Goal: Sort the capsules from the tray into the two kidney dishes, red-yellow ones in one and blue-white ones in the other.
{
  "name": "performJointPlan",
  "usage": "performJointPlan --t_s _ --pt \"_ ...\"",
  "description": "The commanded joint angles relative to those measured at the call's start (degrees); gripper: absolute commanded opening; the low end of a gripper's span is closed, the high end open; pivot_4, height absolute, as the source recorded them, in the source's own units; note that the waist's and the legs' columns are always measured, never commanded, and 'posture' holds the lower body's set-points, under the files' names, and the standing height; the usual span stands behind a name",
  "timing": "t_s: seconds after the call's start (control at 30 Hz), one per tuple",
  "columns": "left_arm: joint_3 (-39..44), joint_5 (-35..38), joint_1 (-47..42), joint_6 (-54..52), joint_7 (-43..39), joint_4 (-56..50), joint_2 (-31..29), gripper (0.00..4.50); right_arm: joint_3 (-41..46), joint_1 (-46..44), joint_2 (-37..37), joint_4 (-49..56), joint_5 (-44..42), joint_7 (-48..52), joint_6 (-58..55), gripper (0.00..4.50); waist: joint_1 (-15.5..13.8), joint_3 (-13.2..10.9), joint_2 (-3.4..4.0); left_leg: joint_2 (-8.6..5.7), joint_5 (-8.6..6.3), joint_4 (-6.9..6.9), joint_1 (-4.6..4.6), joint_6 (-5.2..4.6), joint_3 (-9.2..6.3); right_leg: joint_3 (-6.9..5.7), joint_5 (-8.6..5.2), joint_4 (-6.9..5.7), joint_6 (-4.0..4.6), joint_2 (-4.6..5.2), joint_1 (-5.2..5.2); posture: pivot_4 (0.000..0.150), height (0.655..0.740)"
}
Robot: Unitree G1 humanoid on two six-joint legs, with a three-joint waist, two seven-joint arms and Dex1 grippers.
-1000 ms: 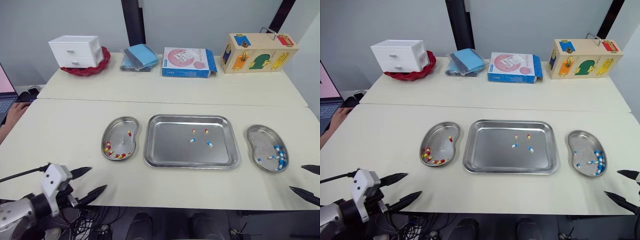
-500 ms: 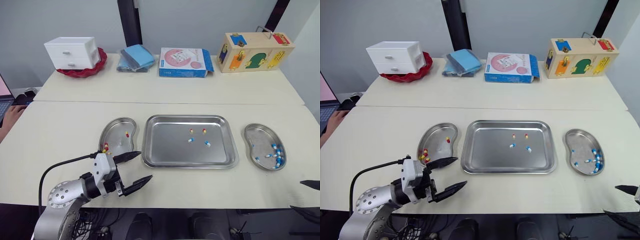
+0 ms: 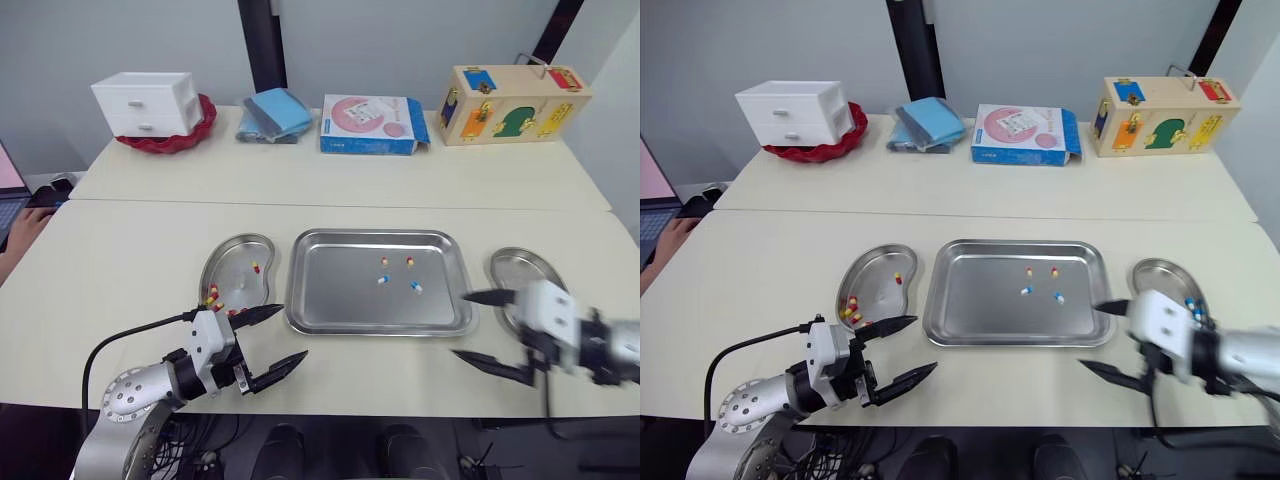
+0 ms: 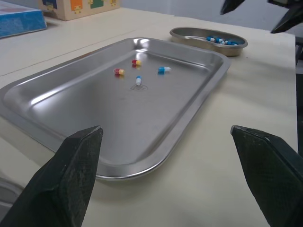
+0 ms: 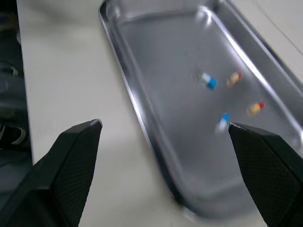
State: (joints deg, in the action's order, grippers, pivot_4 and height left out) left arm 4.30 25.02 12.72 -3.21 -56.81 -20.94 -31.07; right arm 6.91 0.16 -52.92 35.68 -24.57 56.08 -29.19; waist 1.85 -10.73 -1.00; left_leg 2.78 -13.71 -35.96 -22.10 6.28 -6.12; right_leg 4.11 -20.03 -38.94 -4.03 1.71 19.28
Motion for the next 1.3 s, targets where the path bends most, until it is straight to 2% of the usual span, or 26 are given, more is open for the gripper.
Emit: performJointPlan --t_s 0.03,0.13,0.2,0.4,0.6,0.8,1.13,1.3 --pt "-0.65 -0.33 -0.11 1.33 0.75 -1.52 0.21 4.49 -8.22 -7.27 1.65 -3.73 3.86 -1.28 -1.14 4.32 -0.26 -0.01 -0.01 0.0 0.0 0.01 -0.03 0.0 -0.01 -0.02 0.0 0.0 0.0 0.0 0.02 0.15 0.74" --pt "-1.34 -0.45 -0.3 1.14 1.35 -1.95 0.36 4.5 -15.23 -14.59 3.34 -9.59 8.41 0.03 1.18 3.68 -0.29 -0.01 -0.01 -0.01 0.0 -0.01 -0.2 0.0 -0.07 -0.1 0.0 0.02 0.0 0.02 0.09 0.15 0.74" --pt "-1.68 -0.46 -0.41 1.22 1.58 -1.93 0.3 4.5 -19.63 -19.45 4.69 -13.69 11.43 1.46 3.01 3.03 -0.14 -0.01 0.0 -0.01 0.0 -0.02 -0.23 0.0 -0.06 -0.09 0.0 0.01 0.0 0.02 0.14 0.15 0.74" --pt "-2.42 -0.8 -1.15 1.81 1.8 -1.08 0.39 4.5 -28.81 -33.22 9.32 -26.51 19.41 5.3 6.5 3.03 0.11 -0.04 0.05 0.0 0.0 -0.01 -0.27 -0.01 -0.05 -0.08 0.01 -0.08 0.02 0.01 0.3 0.15 0.74" --pt "-3.25 -1.15 -1.45 2.81 1.69 -0.24 0.51 4.5 -33.38 -42.44 12.8 -37.72 24.31 9.72 9.22 3.03 0.0 -0.05 0.06 0.0 0.0 0.0 -0.42 -0.01 -0.07 -0.11 0.01 -0.07 0.02 0.02 0.44 0.15 0.74" --pt "-3.67 -1.5 -1.35 3.98 1.68 0.59 0.55 4.5 -35.19 -45.97 15.13 -43.83 26.5 13.93 9.86 3.03 0.01 -0.05 0.07 0.0 0.01 -0.01 -0.64 0.0 -0.08 -0.12 0.02 -0.11 0.03 0.02 0.69 0.15 0.74" --pt "-4.16 -1.95 -1.05 5.72 1.79 1.9 0.55 4.5 -35.88 -47.24 17.24 -47.78 29.46 16.56 5.62 3.03 0.04 -0.04 0.09 0.0 0.01 -0.02 -0.69 -0.01 -0.07 -0.11 0.02 -0.14 0.03 0.02 0.78 0.15 0.74" --pt "-4.44 -2.02 -1.41 6.29 1.75 2.66 0.58 4.5 -35.37 -46.75 17.43 -46.94 29.73 17.16 4.35 1.99 0.05 -0.04 0.09 0.0 0.01 -0.02 -0.69 -0.01 -0.08 -0.11 0.02 -0.15 0.03 0.02 0.77 0.15 0.74"
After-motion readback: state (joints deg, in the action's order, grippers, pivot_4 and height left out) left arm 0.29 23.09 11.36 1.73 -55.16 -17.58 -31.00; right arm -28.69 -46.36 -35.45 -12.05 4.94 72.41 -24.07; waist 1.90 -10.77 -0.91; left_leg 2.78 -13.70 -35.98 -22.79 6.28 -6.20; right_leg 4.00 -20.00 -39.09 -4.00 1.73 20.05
